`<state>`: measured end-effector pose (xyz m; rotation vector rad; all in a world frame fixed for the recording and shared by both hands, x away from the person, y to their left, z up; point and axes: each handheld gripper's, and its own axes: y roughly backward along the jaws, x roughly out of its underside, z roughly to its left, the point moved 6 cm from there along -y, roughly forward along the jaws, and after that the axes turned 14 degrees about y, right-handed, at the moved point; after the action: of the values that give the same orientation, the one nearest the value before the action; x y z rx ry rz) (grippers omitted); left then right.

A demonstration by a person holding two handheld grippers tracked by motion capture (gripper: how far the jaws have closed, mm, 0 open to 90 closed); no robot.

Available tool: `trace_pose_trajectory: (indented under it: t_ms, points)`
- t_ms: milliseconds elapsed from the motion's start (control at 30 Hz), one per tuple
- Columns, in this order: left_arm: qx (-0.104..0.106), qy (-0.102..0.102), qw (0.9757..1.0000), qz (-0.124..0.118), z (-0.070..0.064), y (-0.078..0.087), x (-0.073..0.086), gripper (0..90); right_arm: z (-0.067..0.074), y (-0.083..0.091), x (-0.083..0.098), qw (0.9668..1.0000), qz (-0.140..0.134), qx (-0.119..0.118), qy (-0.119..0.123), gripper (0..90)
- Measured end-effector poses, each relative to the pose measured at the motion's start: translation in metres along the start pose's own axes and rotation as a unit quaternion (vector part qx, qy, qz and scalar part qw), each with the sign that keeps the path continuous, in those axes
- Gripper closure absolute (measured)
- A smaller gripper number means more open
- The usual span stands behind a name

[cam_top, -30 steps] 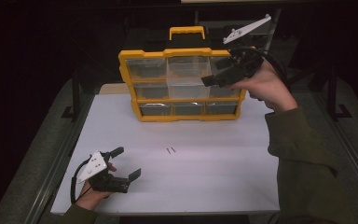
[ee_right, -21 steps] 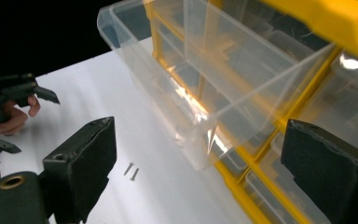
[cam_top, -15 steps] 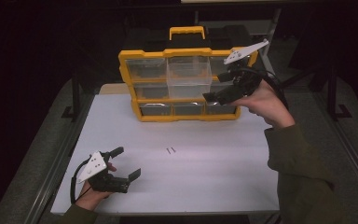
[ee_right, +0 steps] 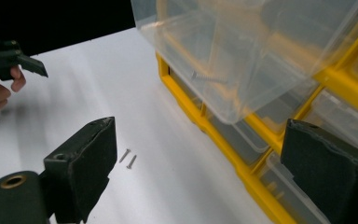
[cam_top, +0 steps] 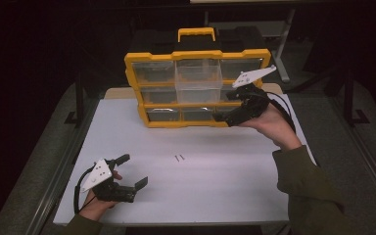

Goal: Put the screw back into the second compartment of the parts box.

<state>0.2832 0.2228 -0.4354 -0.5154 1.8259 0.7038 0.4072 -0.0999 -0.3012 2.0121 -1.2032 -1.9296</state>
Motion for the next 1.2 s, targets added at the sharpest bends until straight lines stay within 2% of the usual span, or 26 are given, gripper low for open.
trace_pose_trajectory:
  t_ms: [367,700,867,1000,1200]
  points:
    - [0.0,0.002,1.0,-0.001,0.0,0.0,0.0,0.0,0.011,-0.021,0.025,0.9998,-0.003,-0.008,-0.02,10.3]
    - [-0.002,0.003,1.0,-0.001,0.001,0.001,0.0,0.0,0.022,-0.038,0.042,0.9997,0.0,-0.018,-0.019,9.7]
    - [-0.002,0.003,1.0,-0.001,0.001,0.001,0.001,0.0,0.029,-0.049,0.05,0.9995,0.005,-0.022,-0.023,9.8]
    - [-0.001,0.001,1.0,-0.001,0.002,0.001,0.001,0.0,0.037,-0.06,0.057,0.9994,0.018,-0.024,-0.016,9.8]
    - [0.0,0.003,1.0,-0.001,0.001,0.001,0.001,0.0,0.047,-0.076,0.065,0.9987,0.03,-0.036,-0.019,10.3]
